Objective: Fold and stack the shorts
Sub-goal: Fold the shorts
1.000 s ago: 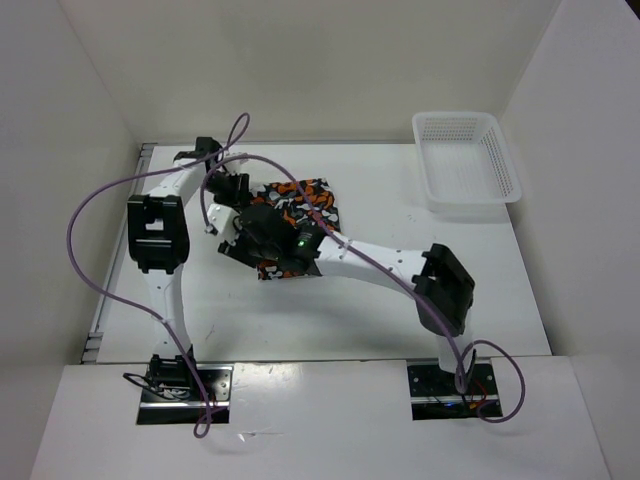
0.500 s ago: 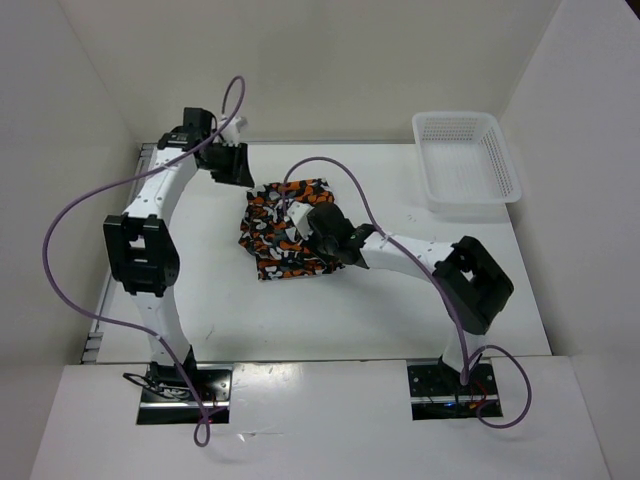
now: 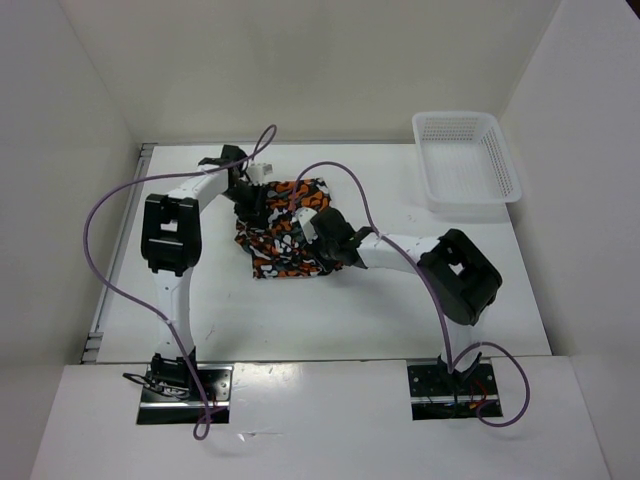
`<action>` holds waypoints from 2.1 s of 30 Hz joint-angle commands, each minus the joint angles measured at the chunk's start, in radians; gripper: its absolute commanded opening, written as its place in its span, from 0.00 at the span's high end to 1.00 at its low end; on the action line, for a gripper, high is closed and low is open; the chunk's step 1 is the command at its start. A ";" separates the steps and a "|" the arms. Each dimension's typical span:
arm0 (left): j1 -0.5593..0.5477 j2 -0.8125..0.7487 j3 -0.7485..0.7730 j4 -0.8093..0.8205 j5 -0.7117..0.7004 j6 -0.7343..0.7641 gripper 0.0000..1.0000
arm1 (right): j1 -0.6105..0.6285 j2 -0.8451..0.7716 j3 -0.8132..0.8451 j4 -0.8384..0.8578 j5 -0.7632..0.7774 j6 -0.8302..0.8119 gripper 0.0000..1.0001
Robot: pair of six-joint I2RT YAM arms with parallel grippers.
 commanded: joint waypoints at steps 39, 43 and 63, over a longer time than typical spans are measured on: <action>-0.083 -0.331 -0.431 0.029 -0.093 0.015 0.60 | -0.217 0.482 0.724 -0.042 0.059 0.207 0.89; -0.083 -0.321 -0.381 0.029 -0.093 0.015 0.60 | -0.217 0.459 0.733 -0.042 0.091 0.216 0.89; 0.175 -0.924 -0.380 0.156 -0.266 0.015 0.27 | -0.226 -0.395 0.398 -0.197 0.427 -0.231 0.75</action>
